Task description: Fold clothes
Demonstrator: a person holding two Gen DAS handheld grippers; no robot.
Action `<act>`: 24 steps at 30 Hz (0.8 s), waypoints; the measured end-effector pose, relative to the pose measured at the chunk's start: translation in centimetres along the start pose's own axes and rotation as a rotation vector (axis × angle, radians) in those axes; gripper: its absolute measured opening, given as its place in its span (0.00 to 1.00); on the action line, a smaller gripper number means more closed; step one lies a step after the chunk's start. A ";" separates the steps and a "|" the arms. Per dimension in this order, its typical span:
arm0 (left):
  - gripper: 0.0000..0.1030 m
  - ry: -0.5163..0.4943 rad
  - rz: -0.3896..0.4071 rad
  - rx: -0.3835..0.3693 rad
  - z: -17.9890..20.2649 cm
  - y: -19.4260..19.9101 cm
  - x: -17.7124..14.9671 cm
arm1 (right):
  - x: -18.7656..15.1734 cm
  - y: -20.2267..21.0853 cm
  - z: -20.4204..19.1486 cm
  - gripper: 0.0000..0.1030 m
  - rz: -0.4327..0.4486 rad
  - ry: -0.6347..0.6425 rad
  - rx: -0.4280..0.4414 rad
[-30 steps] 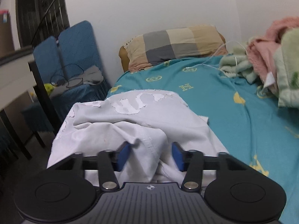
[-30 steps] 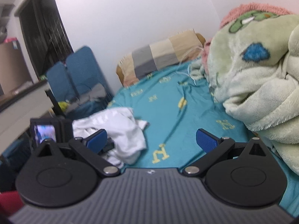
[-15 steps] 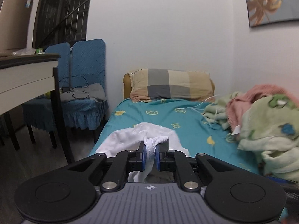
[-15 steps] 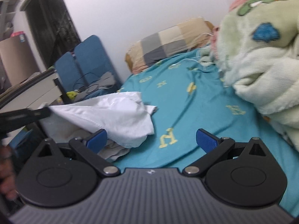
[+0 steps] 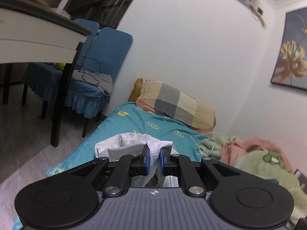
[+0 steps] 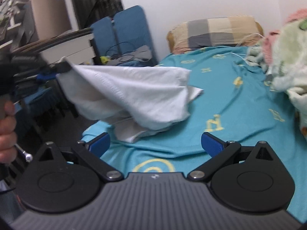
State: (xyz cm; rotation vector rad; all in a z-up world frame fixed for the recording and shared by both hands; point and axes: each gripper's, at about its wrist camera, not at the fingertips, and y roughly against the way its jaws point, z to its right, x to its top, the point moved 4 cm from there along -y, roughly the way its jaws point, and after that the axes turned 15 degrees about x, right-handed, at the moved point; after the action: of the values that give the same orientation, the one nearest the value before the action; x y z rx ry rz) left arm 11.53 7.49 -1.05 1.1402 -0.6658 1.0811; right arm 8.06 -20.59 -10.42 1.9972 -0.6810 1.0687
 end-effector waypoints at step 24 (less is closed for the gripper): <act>0.11 0.097 -0.162 -0.039 -3.5 -3.2 -0.8 | 4.3 -9.3 0.3 0.10 -0.007 0.049 -0.078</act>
State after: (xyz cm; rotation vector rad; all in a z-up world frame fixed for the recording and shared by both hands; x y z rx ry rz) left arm 13.88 10.37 -4.03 1.0821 -0.5078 0.9748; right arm 17.17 -15.99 -10.30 1.8996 -0.6796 1.0675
